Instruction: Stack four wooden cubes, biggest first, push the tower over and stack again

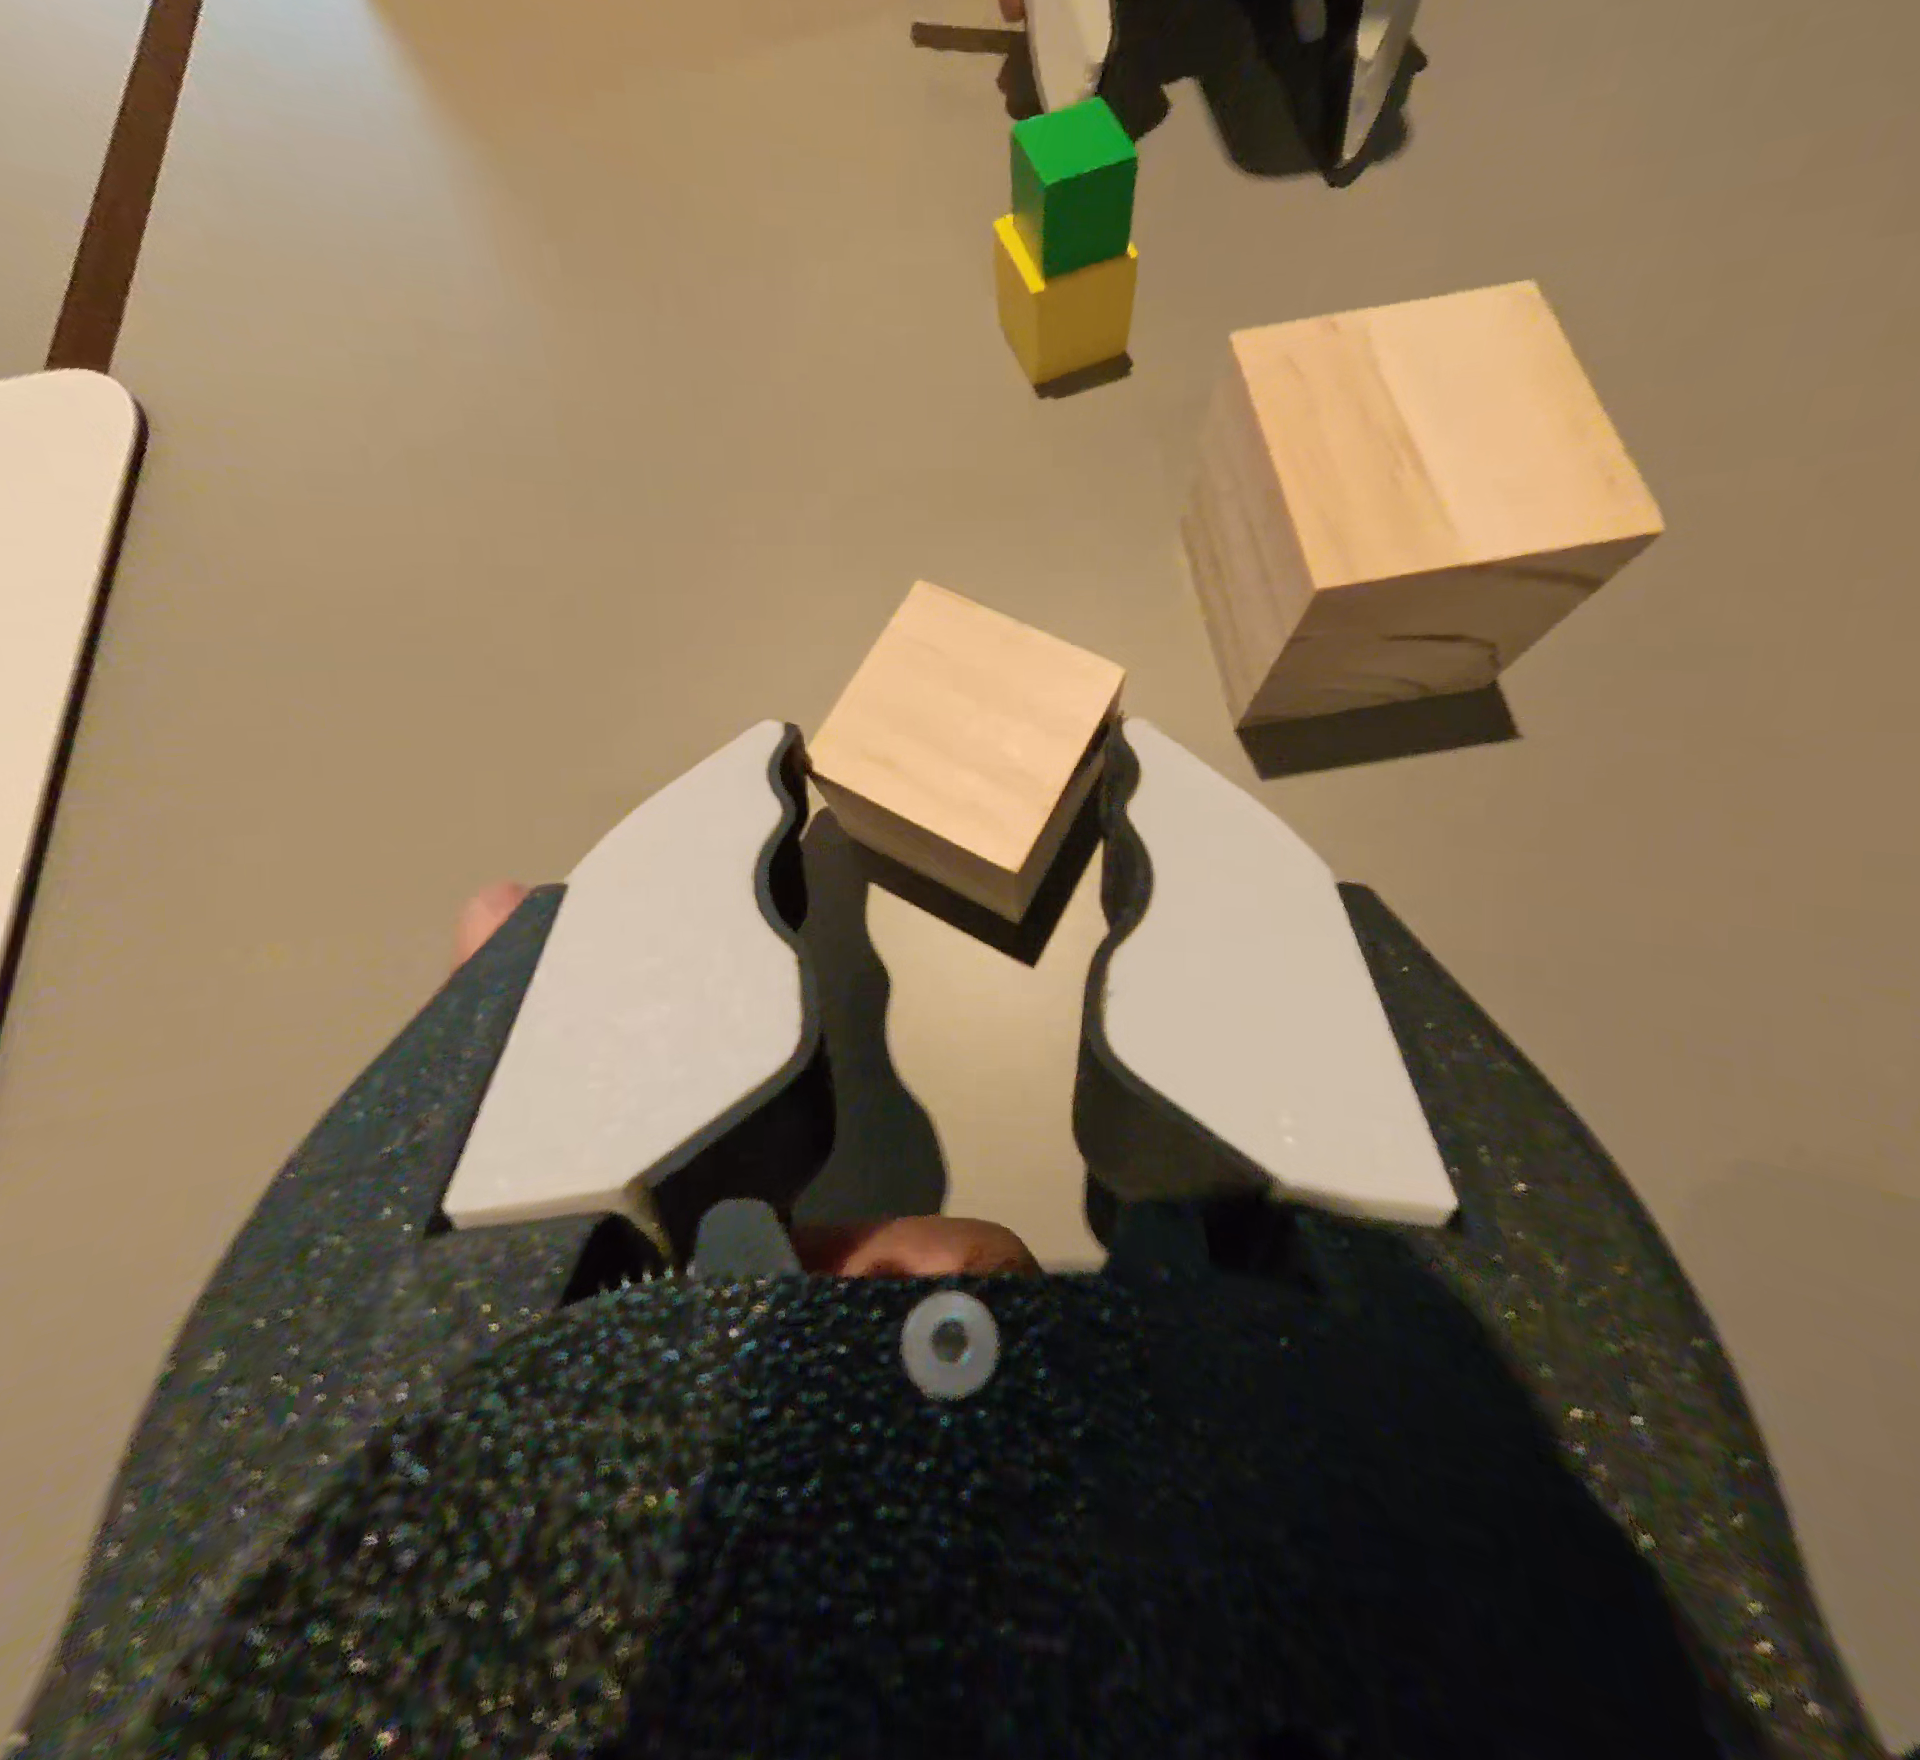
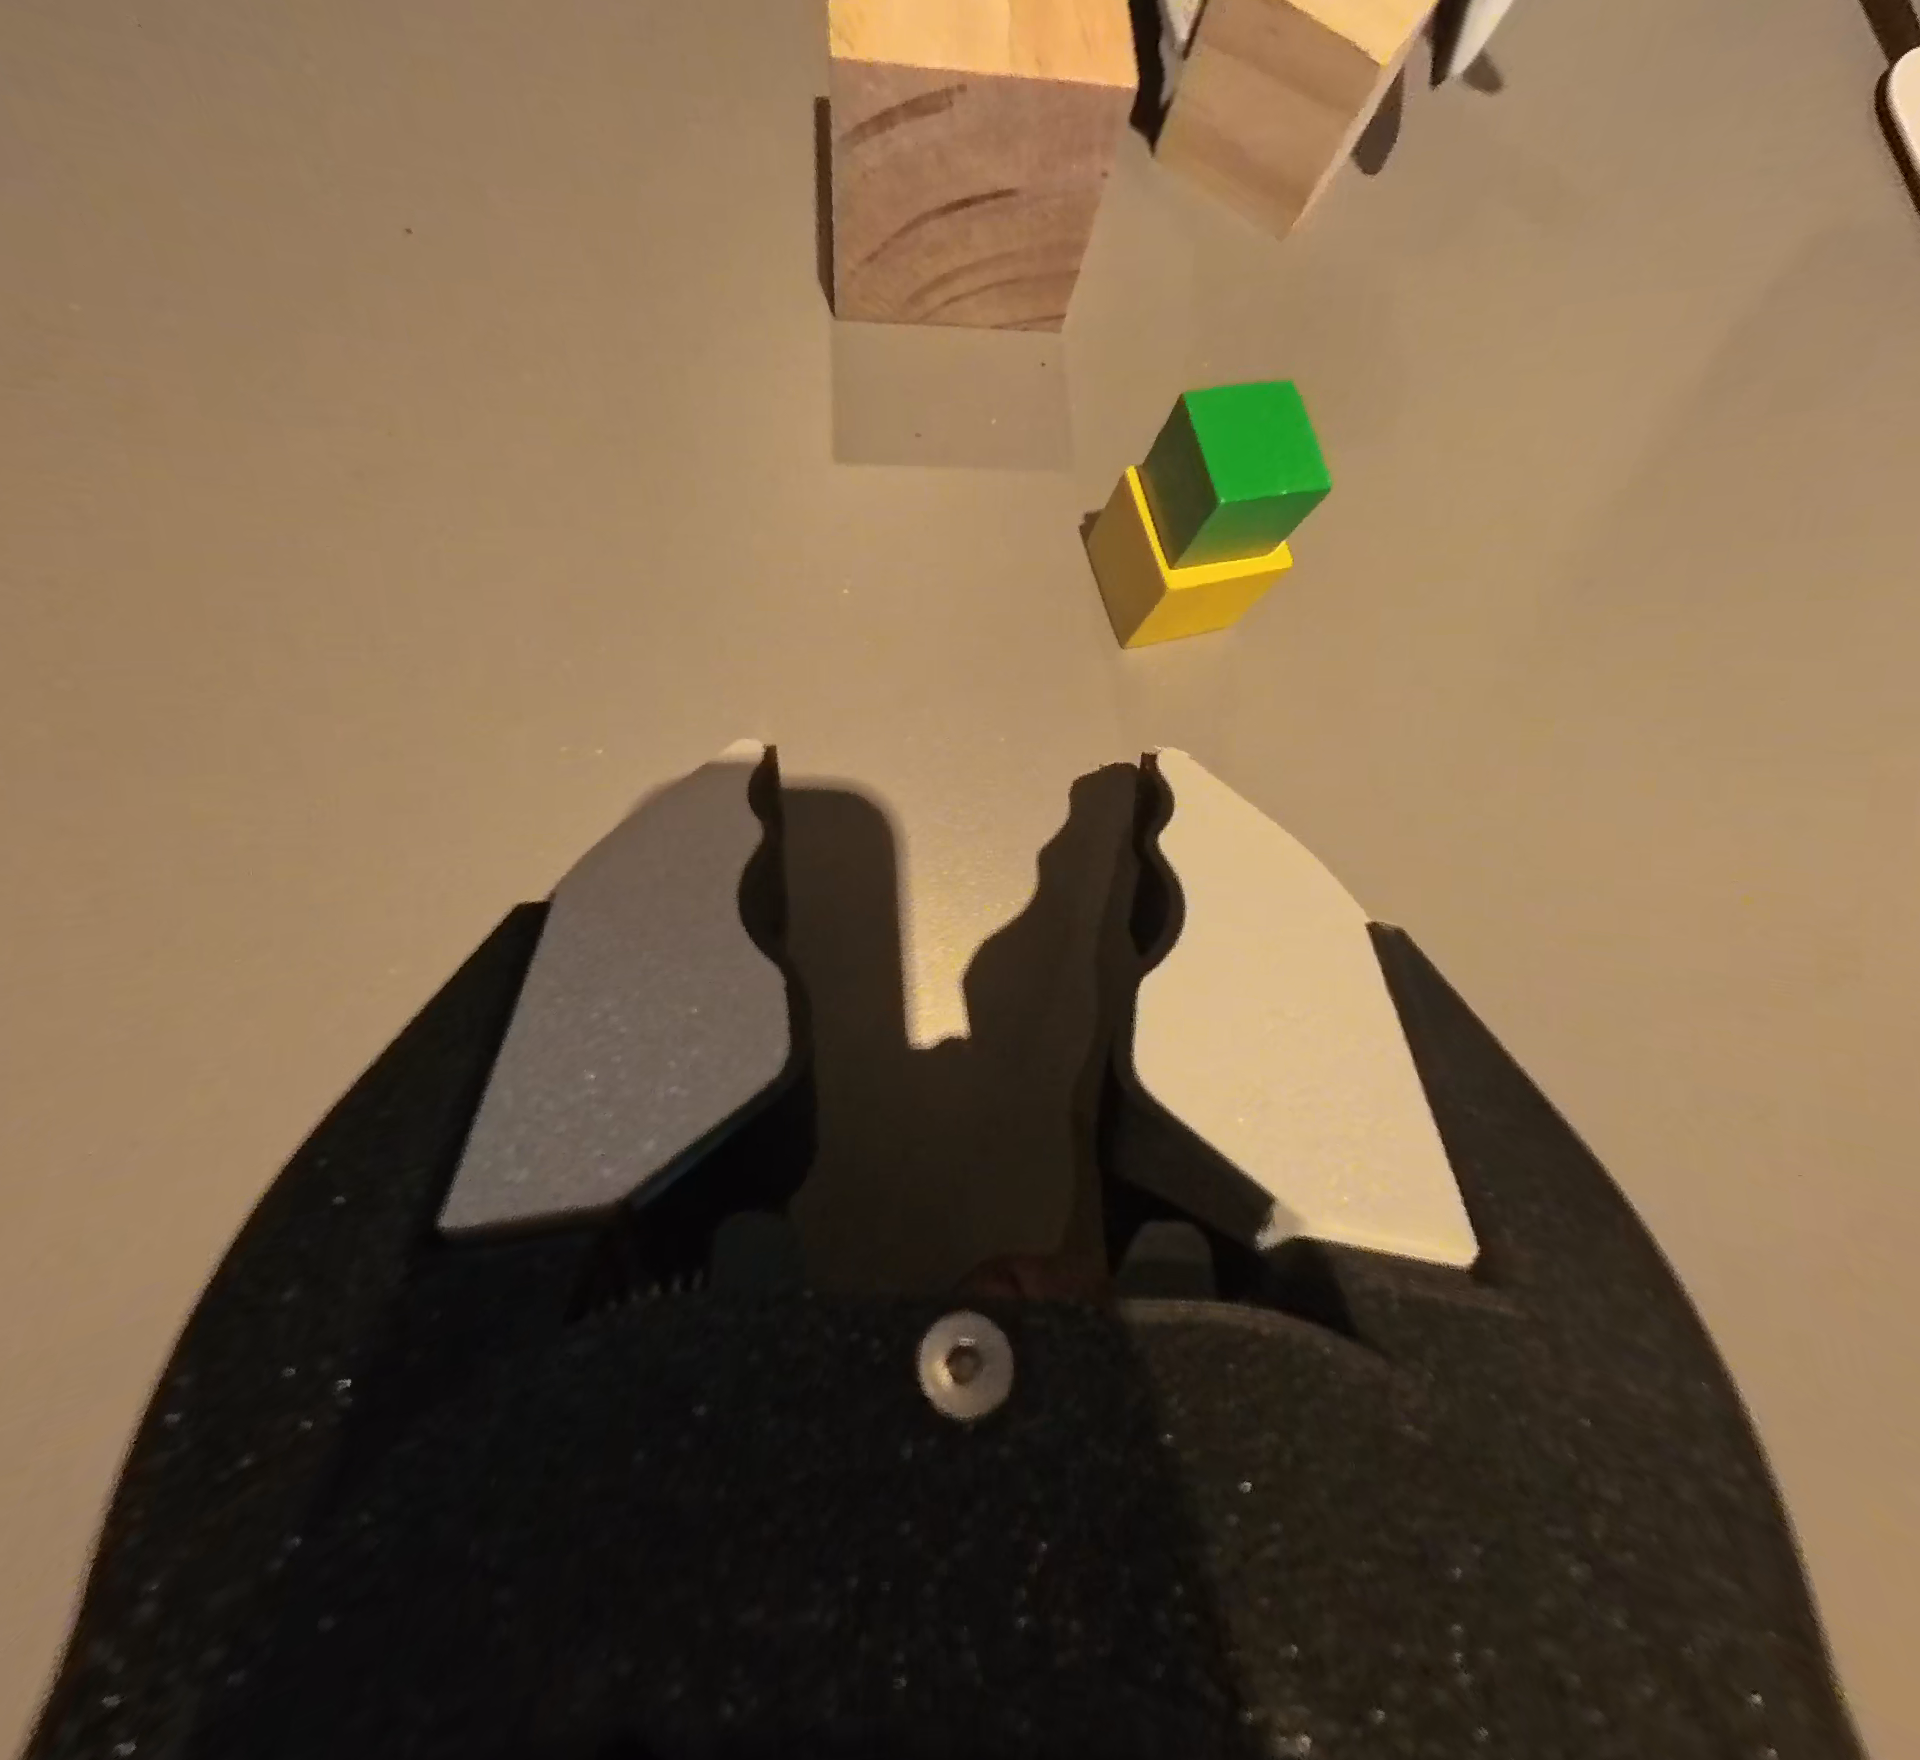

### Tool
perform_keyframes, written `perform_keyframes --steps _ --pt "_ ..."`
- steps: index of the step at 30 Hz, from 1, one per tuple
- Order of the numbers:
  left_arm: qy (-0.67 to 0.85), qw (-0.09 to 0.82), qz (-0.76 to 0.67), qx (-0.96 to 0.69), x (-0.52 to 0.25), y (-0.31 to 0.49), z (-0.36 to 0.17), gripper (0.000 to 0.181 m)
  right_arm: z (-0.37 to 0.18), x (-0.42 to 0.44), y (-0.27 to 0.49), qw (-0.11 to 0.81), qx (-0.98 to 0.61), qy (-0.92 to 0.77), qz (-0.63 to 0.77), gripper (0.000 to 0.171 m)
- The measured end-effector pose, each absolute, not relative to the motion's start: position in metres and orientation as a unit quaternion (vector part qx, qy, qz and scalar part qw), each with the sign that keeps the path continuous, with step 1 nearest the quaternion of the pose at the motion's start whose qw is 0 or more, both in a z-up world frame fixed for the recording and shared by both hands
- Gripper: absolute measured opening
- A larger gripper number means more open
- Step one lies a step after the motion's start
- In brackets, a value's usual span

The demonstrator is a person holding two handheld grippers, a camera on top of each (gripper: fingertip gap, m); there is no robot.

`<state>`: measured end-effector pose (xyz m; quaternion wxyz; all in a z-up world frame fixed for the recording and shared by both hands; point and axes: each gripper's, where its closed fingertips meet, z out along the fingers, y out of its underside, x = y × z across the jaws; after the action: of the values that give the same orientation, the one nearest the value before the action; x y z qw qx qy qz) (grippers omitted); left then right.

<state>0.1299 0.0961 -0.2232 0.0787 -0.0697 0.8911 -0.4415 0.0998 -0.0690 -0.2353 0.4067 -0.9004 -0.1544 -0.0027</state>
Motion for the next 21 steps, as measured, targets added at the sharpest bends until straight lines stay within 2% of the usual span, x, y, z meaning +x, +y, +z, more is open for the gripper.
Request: perform_keyframes --steps 5,12,17,21 --pt "0.884 0.123 -0.434 -0.121 0.134 0.099 -0.223 0.053 -0.235 0.1 -0.069 0.408 -0.9 -0.153 -0.007 0.065" --pt "0.828 0.254 -0.411 -0.285 0.142 0.121 -0.202 0.053 -0.234 0.102 -0.07 0.411 -0.899 -0.148 -0.018 0.066" --pt "0.804 0.295 -0.412 -0.312 0.113 0.097 -0.162 0.053 -0.232 0.103 -0.069 0.418 -0.896 -0.146 -0.031 0.065" --pt "0.804 0.27 -0.43 -0.31 0.085 0.063 -0.149 0.053 -0.232 0.105 -0.069 0.419 -0.896 -0.14 -0.036 0.064"
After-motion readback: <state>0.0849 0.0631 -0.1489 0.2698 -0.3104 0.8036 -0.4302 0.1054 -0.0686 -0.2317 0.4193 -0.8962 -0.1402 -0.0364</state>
